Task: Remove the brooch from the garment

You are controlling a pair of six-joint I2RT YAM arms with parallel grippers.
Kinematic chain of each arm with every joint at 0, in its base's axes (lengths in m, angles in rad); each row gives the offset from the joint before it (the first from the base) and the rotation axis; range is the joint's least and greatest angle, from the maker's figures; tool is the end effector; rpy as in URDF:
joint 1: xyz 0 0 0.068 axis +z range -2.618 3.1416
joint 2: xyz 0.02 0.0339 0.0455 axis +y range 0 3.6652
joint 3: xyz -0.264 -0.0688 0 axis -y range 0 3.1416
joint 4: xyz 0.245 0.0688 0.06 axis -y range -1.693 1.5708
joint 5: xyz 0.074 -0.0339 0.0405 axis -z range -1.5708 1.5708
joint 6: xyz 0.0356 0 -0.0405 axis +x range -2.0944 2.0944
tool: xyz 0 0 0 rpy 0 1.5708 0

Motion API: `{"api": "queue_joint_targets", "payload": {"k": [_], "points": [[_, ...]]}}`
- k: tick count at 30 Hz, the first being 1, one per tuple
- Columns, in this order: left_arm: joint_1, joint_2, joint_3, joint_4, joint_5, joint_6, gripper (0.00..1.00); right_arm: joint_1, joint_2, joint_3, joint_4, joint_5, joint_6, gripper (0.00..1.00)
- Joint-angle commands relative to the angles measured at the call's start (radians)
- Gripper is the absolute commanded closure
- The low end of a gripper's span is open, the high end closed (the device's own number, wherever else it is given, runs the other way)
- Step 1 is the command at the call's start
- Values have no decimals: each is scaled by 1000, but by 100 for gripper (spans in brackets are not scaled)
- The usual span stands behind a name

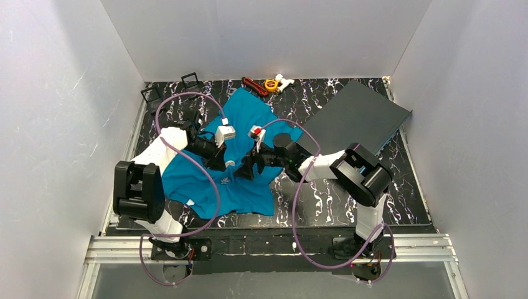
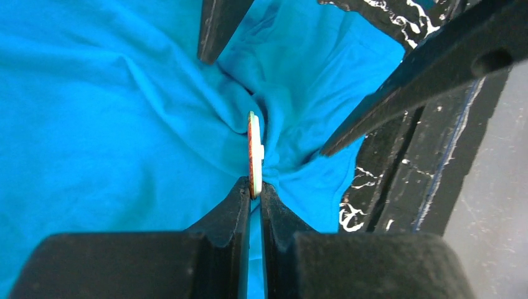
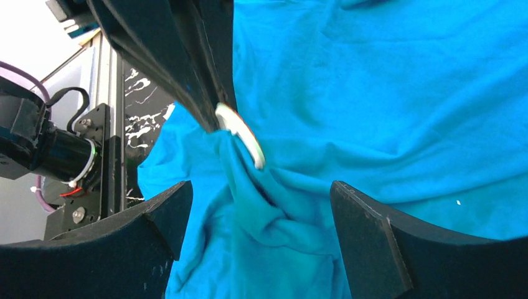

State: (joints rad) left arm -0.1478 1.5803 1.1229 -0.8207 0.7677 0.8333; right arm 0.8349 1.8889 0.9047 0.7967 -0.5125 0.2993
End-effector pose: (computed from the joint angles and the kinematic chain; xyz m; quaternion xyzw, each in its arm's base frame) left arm 0.2907 -0.0683 0.2277 0.4803 0.7834 -0.3035 0.2519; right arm 0.2497 0.3018 0.1738 -0.3530 0.6757 0.4961 0.4155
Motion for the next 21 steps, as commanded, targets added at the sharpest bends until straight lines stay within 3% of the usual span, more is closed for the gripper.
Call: {"api": "queue_joint_targets", "payload": {"k": [1,6,9,12,17,21], "points": [[-42,1,23,-51,10,-117,100,26,17,25,82,56,69,10],[-50,7,37,-50,6,-154,100,45,46,32,71,76,49,15],[-50,5,47,-65,2,-148,100,49,56,33,44,97,18,29],[-50,-3,49,-75,-21,-126,100,49,51,24,18,118,-23,49],[-50,-12,43,-85,-77,-74,100,49,48,23,-8,136,-58,99],[-50,-6,45,-108,-128,-29,100,49,39,21,-42,155,-86,99]]}}
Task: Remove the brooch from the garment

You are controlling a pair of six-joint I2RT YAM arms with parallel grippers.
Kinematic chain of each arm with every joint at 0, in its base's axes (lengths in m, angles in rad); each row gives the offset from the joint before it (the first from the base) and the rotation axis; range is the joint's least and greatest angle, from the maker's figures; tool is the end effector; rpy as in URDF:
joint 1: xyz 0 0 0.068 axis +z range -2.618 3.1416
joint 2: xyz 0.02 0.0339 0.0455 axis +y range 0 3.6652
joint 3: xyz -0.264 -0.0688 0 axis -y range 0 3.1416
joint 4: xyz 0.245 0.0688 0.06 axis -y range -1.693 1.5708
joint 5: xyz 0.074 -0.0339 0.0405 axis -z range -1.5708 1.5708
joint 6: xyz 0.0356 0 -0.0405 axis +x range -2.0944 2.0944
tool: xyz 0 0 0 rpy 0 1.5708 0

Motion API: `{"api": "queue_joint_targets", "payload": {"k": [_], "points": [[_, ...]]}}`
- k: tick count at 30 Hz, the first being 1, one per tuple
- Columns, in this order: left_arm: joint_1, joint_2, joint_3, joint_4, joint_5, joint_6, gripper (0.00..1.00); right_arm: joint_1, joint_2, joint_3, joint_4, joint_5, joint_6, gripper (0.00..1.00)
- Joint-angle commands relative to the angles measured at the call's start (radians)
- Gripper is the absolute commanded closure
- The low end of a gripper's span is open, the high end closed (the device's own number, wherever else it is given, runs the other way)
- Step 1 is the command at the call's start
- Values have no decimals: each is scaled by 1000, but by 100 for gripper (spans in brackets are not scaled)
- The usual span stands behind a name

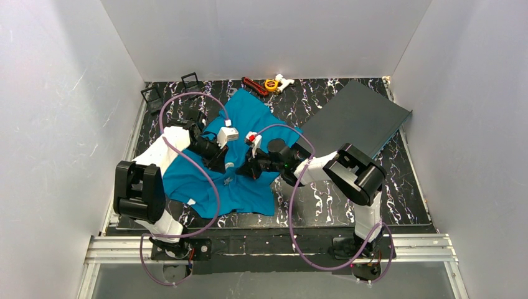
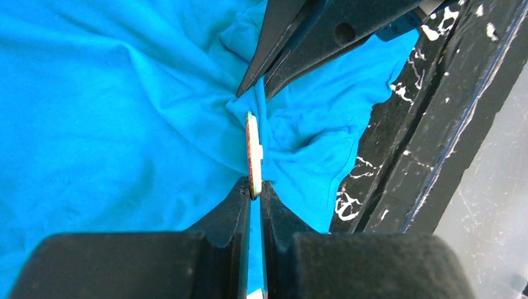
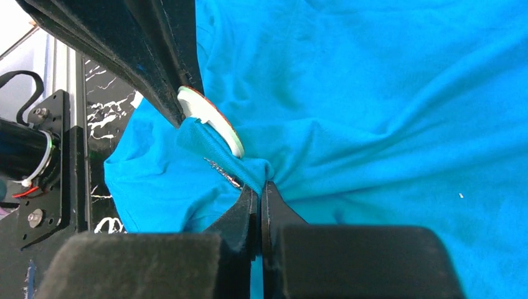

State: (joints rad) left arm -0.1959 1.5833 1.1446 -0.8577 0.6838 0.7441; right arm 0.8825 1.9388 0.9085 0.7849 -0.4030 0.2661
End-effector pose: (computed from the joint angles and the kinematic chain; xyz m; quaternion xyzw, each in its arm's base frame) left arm 0.2880 -0.0801 0.2299 0.4635 0.8113 -0.2849 0.2139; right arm 0.2408 0.3147 0.1547 -0.3516 0.6986 0.4599 0.4204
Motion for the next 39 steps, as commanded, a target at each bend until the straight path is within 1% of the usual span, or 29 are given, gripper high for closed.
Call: {"api": "queue_joint_targets", "payload": {"k": [1,5,14,17,21,22,24,26,27,28,31,33,36,39], "points": [[-1,-12,24,-75,-61,70,100,1,-14,14,-38,52,-65,99],[0,-23,26,-102,-90,115,100,1,-22,13,-83,69,-102,99],[0,10,61,-210,-56,214,100,1,-37,28,-123,92,-159,99],[2,46,89,-278,-37,249,100,1,-47,32,-137,84,-188,99],[1,94,124,-347,-19,276,100,0,-61,39,-151,83,-206,92],[2,102,128,-352,-19,276,100,0,-65,42,-153,81,-204,88],[1,111,134,-355,-17,269,100,-2,-74,44,-153,41,-184,69],[1,118,139,-356,-13,256,100,-2,-81,39,-126,-8,-149,53],[1,124,144,-359,-7,249,100,-2,-82,36,-107,-34,-122,46],[1,130,150,-366,0,245,100,-2,-82,33,-89,-50,-100,41],[1,148,164,-377,14,231,100,-2,-79,29,-23,-95,-15,31],[2,159,169,-383,22,225,100,-1,-70,34,18,-110,46,27],[1,168,175,-383,32,207,100,2,-53,49,71,-128,133,23],[1,172,183,-383,45,197,100,8,-34,60,82,-126,169,23]]}}
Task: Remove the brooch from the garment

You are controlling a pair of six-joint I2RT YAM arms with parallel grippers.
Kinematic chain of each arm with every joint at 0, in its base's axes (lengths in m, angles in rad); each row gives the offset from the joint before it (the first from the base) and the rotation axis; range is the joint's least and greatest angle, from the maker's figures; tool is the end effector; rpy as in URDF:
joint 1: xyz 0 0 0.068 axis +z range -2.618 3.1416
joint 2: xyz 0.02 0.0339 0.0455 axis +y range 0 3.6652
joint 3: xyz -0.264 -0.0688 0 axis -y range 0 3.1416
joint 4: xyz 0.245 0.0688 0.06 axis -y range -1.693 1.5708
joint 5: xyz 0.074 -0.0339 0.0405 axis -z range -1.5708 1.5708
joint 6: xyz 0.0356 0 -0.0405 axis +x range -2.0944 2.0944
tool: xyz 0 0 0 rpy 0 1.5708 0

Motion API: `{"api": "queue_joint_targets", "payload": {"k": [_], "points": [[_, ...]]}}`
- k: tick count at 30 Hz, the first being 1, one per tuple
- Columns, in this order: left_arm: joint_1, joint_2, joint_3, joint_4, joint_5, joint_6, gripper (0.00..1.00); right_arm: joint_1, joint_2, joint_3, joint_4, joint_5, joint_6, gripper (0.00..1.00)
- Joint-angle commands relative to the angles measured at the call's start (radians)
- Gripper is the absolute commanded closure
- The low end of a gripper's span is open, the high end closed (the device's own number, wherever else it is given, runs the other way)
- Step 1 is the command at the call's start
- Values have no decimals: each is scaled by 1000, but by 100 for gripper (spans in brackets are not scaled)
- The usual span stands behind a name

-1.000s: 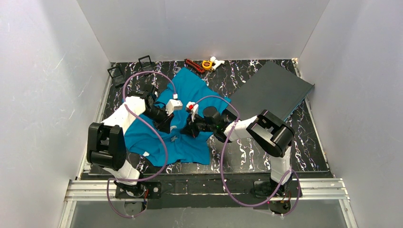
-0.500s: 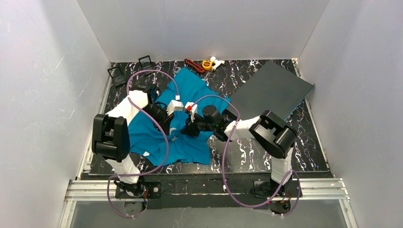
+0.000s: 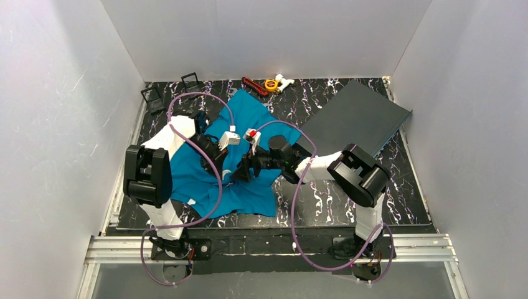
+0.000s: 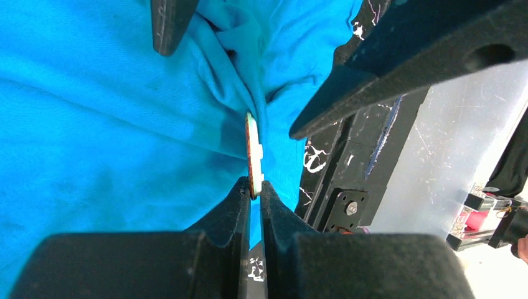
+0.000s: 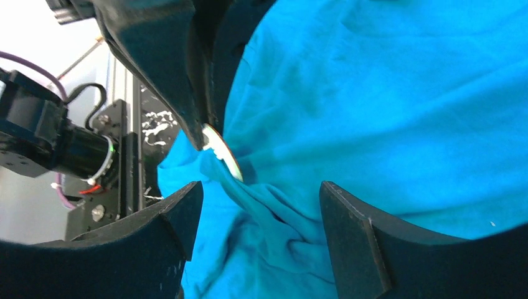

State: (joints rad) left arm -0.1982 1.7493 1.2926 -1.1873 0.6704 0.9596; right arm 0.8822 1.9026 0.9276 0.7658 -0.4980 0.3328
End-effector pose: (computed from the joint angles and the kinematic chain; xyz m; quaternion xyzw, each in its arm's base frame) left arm 0.2954 -0.0819 0.2175 0.5062 0.7965 -0.3180 0.0901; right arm 0.2386 0.3167 0.1721 -0.3536 0.6828 0.5054 0.3915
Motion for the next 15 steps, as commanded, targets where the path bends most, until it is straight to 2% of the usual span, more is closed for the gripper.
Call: {"api": "queue_joint_targets", "payload": {"k": [1,10,15], "points": [[3,7,36,-54,63,-21,100,10,7,43,106,-29,112,23],[2,9,44,-54,70,-28,100,20,60,95,99,-20,150,30],[2,6,47,-55,72,-30,100,21,82,105,74,-4,132,42]]}}
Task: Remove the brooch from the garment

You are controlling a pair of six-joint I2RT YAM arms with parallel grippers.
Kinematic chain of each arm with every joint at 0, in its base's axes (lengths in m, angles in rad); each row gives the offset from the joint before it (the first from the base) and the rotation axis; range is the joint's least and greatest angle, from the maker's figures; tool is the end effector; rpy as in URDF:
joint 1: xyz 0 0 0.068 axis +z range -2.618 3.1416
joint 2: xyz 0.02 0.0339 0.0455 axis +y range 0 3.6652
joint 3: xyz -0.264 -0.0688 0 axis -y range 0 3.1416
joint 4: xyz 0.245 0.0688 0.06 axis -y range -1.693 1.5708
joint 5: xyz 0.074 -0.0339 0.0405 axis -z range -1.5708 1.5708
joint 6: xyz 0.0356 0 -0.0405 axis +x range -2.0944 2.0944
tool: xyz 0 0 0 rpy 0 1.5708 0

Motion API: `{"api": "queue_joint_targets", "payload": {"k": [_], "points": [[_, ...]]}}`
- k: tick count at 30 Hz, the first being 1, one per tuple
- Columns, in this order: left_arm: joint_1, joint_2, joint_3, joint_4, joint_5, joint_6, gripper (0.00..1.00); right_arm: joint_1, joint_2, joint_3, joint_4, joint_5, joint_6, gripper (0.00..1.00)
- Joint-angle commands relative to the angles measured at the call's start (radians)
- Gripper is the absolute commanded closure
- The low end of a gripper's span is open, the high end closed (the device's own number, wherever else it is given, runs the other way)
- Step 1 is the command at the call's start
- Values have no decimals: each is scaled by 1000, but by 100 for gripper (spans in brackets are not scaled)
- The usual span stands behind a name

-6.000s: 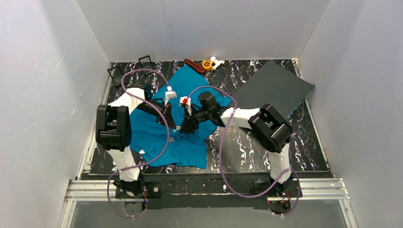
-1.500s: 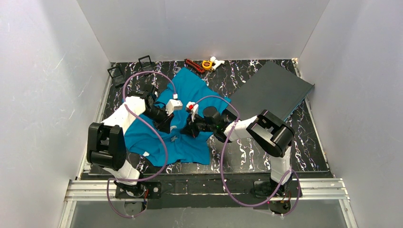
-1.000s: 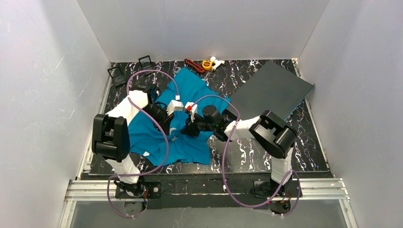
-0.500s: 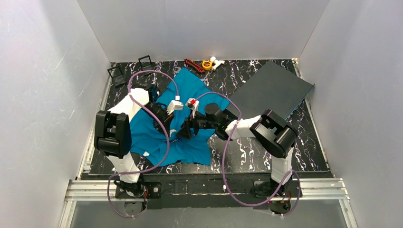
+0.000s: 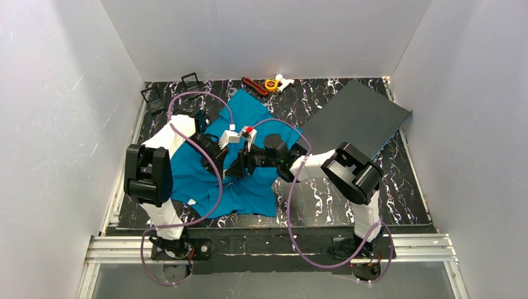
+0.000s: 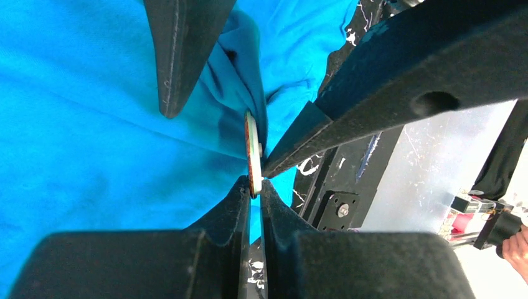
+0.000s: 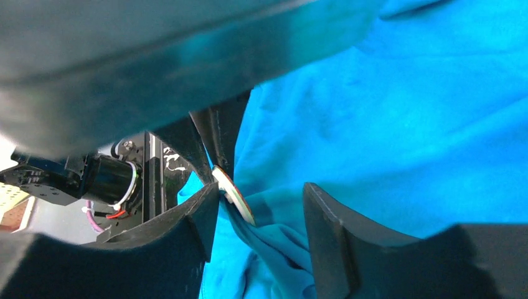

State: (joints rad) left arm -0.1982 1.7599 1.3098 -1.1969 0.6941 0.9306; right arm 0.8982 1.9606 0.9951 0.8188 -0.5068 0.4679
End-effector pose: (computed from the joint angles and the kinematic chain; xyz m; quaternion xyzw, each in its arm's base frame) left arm 0.2981 -0.0831 0.2192 0.4917 0.8009 -0.3302 0.0883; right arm 0.2438 0.3339 0.1750 -0.3165 0.6810 0.5464 0.3708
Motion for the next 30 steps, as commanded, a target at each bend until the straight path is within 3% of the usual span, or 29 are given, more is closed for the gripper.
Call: {"api": "queue_joint_targets", "payload": {"k": [1,6,13,22,30], "points": [[2,-5,31,-46,51,-1,100,6,26,38,14,7,-11,44],[2,-2,37,-52,66,-1,100,13,30,52,-37,31,-57,57],[2,8,45,-56,88,-5,100,37,19,51,-105,68,-153,54],[2,22,53,-55,90,-8,100,39,17,16,-25,8,-119,49],[3,20,56,-53,99,-8,100,39,39,0,20,-15,-81,55]]}}
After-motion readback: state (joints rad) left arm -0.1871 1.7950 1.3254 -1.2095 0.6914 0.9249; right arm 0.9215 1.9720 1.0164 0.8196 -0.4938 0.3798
